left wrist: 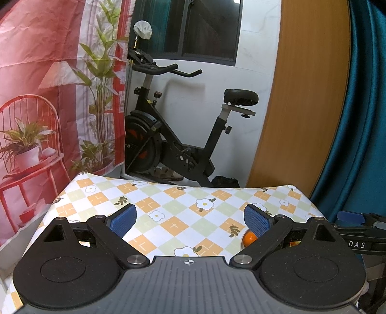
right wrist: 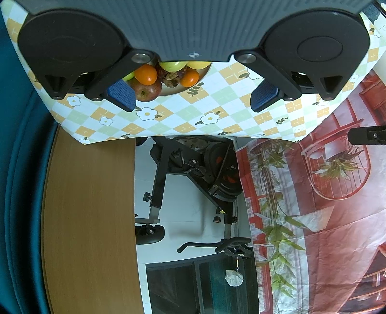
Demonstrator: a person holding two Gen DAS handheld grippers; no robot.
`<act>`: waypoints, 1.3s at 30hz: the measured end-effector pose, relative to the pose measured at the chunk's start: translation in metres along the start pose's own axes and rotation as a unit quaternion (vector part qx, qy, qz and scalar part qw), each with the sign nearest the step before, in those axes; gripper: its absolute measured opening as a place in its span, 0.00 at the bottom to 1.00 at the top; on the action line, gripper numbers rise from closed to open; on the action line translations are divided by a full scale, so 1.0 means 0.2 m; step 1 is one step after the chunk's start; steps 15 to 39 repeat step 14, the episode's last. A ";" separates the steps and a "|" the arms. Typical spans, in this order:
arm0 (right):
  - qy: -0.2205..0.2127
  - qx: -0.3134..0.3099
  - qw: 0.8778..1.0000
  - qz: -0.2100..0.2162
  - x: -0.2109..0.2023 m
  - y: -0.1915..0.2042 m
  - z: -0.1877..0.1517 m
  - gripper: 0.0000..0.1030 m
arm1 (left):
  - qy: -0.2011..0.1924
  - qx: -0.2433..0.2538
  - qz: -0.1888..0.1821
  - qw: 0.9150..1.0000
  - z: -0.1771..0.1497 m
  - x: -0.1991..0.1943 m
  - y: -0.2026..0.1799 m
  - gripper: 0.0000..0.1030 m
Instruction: Organize fruits
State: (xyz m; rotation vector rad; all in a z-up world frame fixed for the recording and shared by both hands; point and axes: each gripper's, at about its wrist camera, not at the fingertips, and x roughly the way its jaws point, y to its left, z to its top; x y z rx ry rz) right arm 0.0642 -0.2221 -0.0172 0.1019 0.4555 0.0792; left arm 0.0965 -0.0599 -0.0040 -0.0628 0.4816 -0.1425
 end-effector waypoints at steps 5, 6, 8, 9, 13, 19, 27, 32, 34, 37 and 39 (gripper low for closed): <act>0.000 0.000 1.000 0.000 0.00 0.00 0.00 1.00 | 0.000 0.000 0.000 1.000 0.00 0.00 0.00 0.95; 0.000 0.000 1.000 0.000 0.00 0.00 0.00 1.00 | 0.001 0.000 -0.001 1.000 0.00 0.00 0.00 0.95; 0.000 0.000 1.000 0.000 0.00 0.00 0.00 1.00 | 0.002 0.000 -0.002 1.000 0.00 0.00 0.00 0.95; 0.000 0.000 1.000 0.000 0.00 0.00 0.00 1.00 | 0.002 -0.001 -0.002 1.000 -0.01 0.00 0.00 0.95; 0.000 -0.001 1.000 0.000 0.00 0.00 0.00 1.00 | 0.005 -0.003 0.002 1.000 -0.01 0.00 0.00 0.95; 0.000 0.000 1.000 0.000 0.00 0.00 0.00 1.00 | 0.006 -0.004 0.002 1.000 -0.01 0.00 0.01 0.95; 0.000 0.000 1.000 0.000 0.00 0.00 0.00 1.00 | 0.006 -0.004 0.002 1.000 -0.01 0.00 0.01 0.95; 0.000 0.000 1.000 0.000 0.00 0.00 0.00 1.00 | 0.006 -0.004 0.002 1.000 -0.01 0.00 0.01 0.95; 0.000 0.000 1.000 0.000 0.00 0.00 0.00 1.00 | 0.006 -0.004 0.002 1.000 -0.01 0.00 0.01 0.95; 0.000 0.000 1.000 0.000 0.00 0.00 0.00 1.00 | 0.006 -0.004 0.002 1.000 -0.01 0.00 0.01 0.95; 0.000 0.000 1.000 0.000 0.00 0.00 0.00 1.00 | 0.006 -0.004 0.002 1.000 -0.01 0.00 0.01 0.95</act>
